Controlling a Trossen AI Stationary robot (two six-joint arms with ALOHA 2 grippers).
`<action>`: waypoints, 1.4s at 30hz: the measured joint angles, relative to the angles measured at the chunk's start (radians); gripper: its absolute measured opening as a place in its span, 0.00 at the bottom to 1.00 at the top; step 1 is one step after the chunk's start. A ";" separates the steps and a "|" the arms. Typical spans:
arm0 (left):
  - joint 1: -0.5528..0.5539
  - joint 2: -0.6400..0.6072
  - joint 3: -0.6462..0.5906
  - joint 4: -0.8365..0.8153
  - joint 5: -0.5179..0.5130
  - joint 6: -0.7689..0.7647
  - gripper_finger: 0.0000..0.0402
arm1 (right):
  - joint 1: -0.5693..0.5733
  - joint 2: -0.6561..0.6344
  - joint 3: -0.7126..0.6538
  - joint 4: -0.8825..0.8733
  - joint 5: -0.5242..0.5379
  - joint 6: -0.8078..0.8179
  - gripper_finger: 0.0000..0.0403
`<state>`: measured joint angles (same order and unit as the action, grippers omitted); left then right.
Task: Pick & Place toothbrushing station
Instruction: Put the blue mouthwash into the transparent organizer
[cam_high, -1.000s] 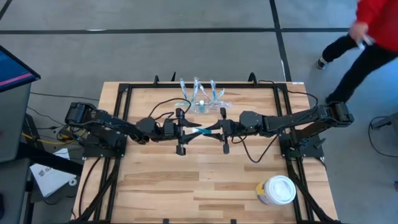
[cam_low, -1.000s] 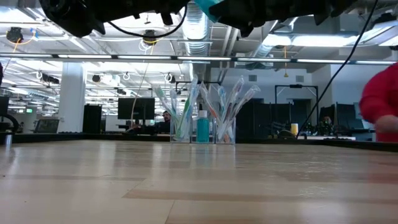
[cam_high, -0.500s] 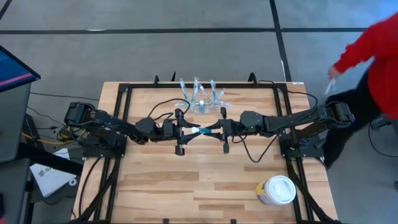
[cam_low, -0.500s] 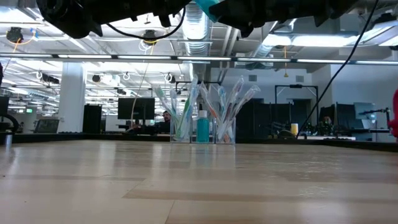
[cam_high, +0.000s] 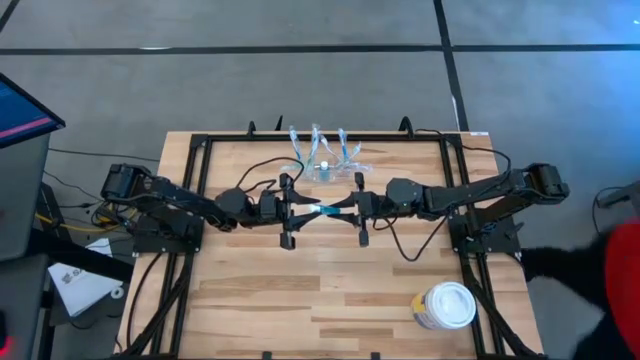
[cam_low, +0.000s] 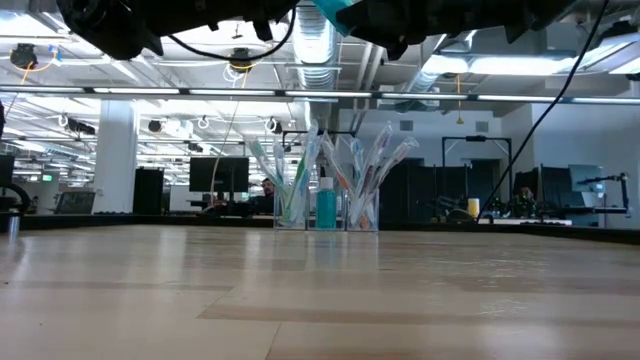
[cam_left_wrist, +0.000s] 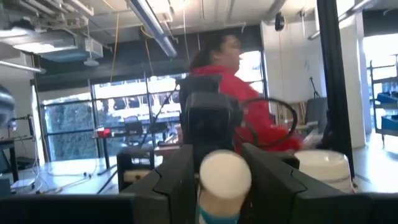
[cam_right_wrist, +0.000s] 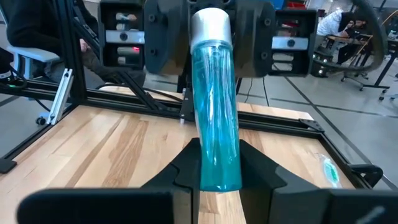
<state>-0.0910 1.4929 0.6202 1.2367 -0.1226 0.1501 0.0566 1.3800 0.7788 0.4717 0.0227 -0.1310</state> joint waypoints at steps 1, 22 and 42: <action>0.000 -0.005 -0.005 -0.008 0.000 0.000 0.33 | 0.000 0.000 0.000 0.000 0.000 0.000 0.16; 0.000 -0.021 -0.041 0.011 0.000 -0.023 0.21 | -0.001 -0.001 0.000 0.012 0.003 -0.006 0.16; 0.000 -0.021 -0.041 0.020 0.002 -0.080 0.21 | -0.013 0.000 -0.002 -0.027 0.003 0.004 0.48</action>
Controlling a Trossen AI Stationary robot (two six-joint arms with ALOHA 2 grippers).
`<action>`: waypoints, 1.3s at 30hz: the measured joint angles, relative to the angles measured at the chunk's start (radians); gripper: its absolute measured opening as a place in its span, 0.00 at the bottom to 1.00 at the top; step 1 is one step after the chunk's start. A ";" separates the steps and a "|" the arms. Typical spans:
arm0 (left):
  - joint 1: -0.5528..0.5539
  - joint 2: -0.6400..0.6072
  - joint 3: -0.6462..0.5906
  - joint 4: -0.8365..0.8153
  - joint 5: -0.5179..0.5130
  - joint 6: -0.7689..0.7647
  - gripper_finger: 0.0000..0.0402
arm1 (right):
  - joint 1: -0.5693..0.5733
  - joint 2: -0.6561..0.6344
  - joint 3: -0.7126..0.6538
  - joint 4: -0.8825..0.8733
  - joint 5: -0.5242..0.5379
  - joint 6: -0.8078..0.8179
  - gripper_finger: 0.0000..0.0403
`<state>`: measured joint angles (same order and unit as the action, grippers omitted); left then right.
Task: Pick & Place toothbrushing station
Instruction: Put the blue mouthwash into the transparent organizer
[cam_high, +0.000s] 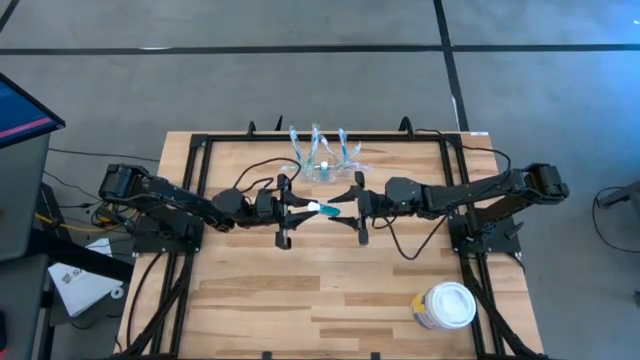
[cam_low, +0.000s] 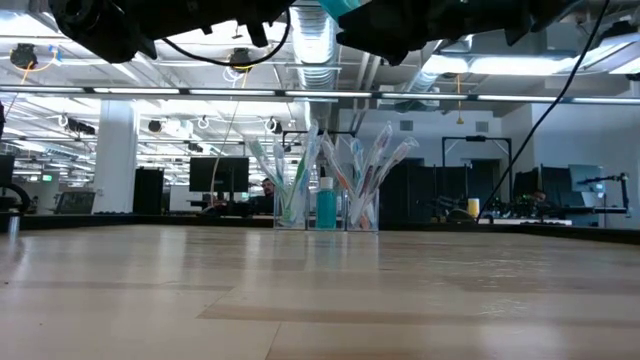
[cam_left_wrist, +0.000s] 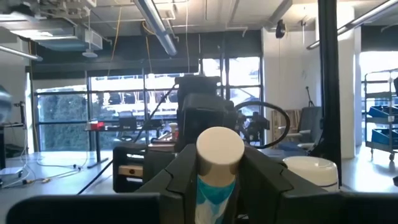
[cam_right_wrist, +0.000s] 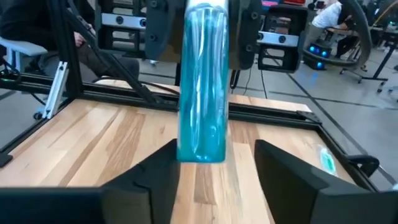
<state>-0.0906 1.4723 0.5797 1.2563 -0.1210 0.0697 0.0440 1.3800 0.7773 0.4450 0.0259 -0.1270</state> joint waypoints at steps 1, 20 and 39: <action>0.000 0.000 0.000 -0.003 -0.001 0.001 0.21 | -0.003 0.000 0.000 -0.001 0.000 0.002 0.49; 0.084 -0.127 0.000 -0.334 -0.040 -0.084 0.21 | -0.100 -0.016 0.000 -0.209 0.002 0.049 0.35; 0.197 -0.115 0.000 -0.480 -0.163 -0.209 0.21 | -0.106 -0.016 0.000 -0.185 0.001 0.045 0.32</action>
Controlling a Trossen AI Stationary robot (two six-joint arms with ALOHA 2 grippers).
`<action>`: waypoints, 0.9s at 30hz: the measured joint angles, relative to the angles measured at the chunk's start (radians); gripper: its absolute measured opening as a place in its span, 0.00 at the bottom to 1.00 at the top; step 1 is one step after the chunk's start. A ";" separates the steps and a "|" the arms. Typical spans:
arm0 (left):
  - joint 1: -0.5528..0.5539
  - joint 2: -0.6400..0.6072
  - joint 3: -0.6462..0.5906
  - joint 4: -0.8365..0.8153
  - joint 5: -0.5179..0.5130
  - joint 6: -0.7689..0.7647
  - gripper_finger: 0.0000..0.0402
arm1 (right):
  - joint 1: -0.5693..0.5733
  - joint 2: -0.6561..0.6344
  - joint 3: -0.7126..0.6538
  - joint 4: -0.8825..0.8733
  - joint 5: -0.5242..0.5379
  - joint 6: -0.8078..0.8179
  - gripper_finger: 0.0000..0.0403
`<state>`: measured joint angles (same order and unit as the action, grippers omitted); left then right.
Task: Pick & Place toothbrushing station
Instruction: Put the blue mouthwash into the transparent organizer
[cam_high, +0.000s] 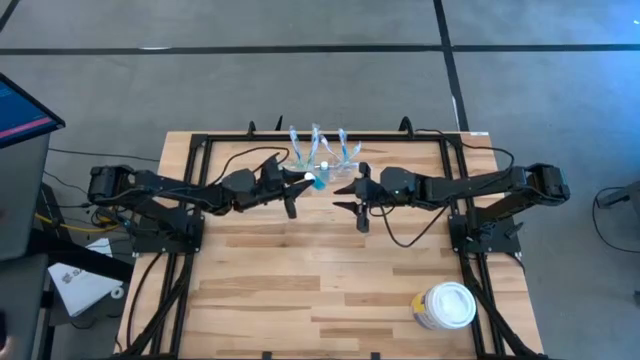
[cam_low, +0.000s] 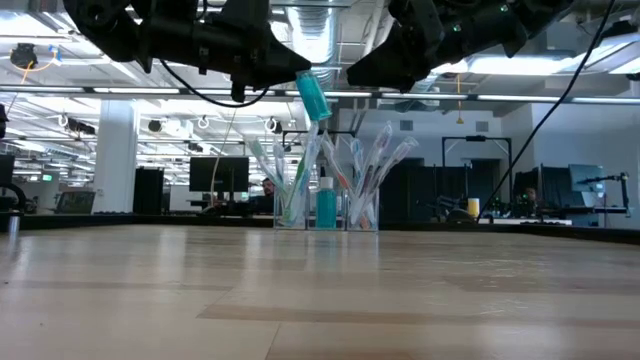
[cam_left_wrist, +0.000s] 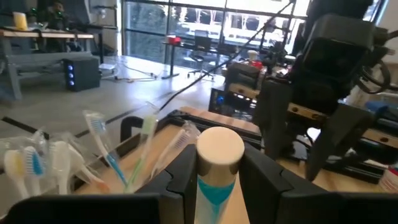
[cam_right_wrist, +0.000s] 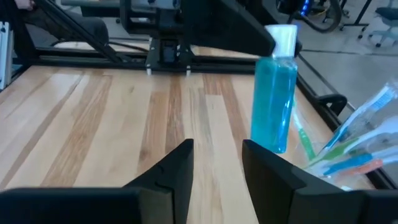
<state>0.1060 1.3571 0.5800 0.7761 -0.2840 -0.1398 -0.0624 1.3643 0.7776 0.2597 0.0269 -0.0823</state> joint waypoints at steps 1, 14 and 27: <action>0.000 0.002 0.000 0.001 -0.002 0.000 0.21 | 0.000 0.000 0.000 0.008 0.000 -0.003 0.32; 0.014 0.181 0.080 -0.003 -0.032 0.000 0.21 | 0.001 0.000 0.000 0.027 0.000 -0.018 0.31; 0.074 0.315 0.156 -0.020 -0.039 0.000 0.21 | 0.001 0.000 0.001 0.026 0.000 -0.022 0.31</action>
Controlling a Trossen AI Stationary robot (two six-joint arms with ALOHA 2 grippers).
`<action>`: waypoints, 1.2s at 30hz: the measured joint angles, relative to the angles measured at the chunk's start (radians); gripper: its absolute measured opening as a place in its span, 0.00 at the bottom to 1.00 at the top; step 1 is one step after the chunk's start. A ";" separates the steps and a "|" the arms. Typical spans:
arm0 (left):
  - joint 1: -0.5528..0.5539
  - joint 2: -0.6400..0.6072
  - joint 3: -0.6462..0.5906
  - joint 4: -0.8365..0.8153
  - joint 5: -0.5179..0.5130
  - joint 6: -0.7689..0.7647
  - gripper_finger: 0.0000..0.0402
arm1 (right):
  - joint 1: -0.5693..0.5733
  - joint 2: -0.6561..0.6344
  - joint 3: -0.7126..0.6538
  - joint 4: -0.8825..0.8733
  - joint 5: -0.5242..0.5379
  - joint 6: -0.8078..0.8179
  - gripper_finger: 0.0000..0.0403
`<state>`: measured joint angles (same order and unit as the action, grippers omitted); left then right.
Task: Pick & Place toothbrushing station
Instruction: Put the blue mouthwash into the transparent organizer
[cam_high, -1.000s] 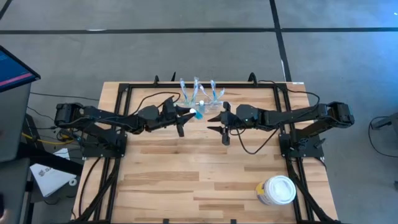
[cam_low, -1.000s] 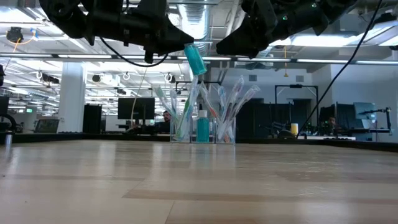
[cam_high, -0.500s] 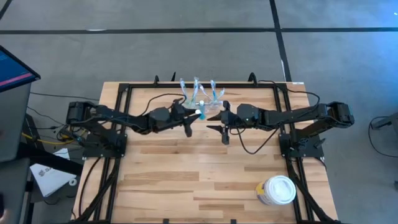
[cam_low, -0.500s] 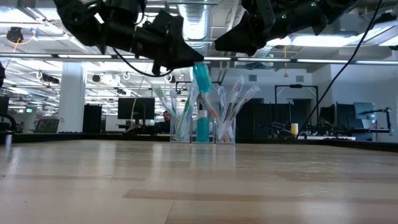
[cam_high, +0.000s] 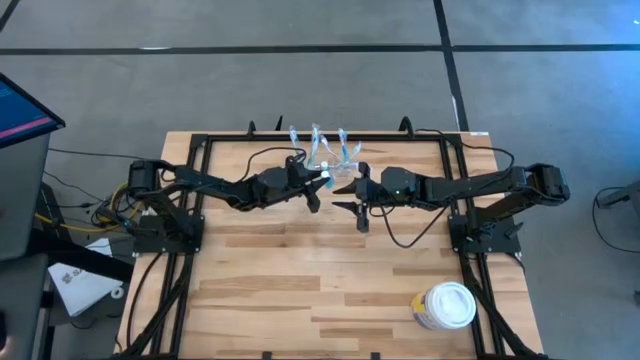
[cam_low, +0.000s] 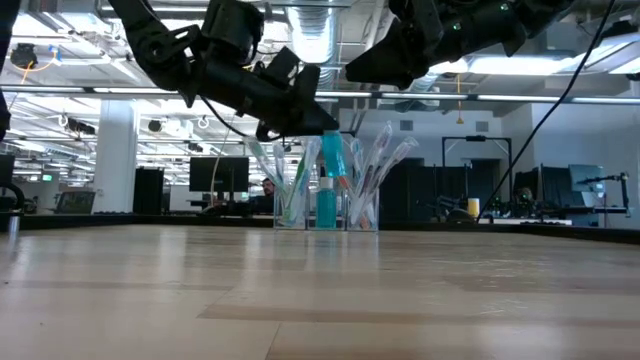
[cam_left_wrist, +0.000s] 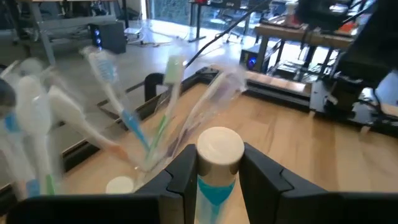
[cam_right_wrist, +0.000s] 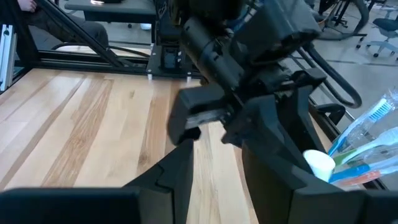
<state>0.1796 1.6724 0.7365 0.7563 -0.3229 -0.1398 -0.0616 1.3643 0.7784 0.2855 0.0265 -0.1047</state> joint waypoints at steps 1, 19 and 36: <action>0.006 0.001 0.000 -0.005 0.000 0.000 0.21 | 0.000 0.000 0.000 0.000 0.000 0.000 0.31; 0.073 -0.001 0.053 0.000 -0.038 0.002 0.21 | 0.000 0.000 0.000 0.000 0.000 -0.008 0.31; 0.124 -0.001 0.071 -0.019 -0.048 0.001 0.21 | 0.000 0.000 0.000 0.000 0.000 -0.027 0.31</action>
<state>0.3035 1.6714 0.8078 0.7372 -0.3710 -0.1390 -0.0616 1.3643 0.7784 0.2859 0.0269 -0.1313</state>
